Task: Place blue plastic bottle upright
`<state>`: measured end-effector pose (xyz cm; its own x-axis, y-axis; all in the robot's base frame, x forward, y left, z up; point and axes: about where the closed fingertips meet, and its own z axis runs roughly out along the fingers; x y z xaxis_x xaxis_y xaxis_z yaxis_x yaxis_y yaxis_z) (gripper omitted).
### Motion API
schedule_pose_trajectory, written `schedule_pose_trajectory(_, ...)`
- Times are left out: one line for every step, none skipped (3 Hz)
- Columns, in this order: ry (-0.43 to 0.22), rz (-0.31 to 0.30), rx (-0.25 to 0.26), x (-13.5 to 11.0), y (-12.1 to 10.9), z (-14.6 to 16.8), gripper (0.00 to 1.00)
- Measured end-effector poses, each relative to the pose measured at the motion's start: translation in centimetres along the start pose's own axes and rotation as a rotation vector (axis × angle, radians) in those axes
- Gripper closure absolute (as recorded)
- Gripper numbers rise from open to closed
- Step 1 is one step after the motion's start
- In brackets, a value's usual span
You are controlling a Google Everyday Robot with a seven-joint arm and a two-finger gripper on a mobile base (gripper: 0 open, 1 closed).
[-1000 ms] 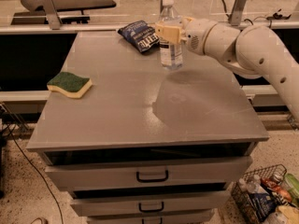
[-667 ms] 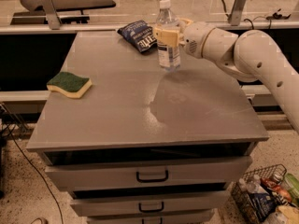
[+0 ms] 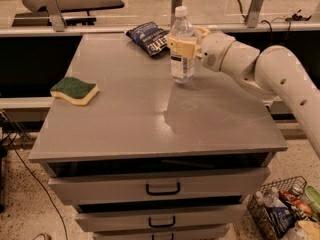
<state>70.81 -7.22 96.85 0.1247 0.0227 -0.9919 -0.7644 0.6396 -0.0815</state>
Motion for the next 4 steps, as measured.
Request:
schedule_pose_trajectory(-0.002, 0.013, -0.02, 0.6, 0.5, -0.5, 0.62)
schedule_pose_trajectory(0.005, 0.03, -0.03, 1.4, 0.9, -1.0, 0.39)
schedule_pose_trajectory(0.011, 0.052, -0.031, 2.2, 1.4, -1.6, 0.14)
schedule_pose_trajectory(0.018, 0.067, -0.025, 2.9, 1.8, -2.3, 0.0)
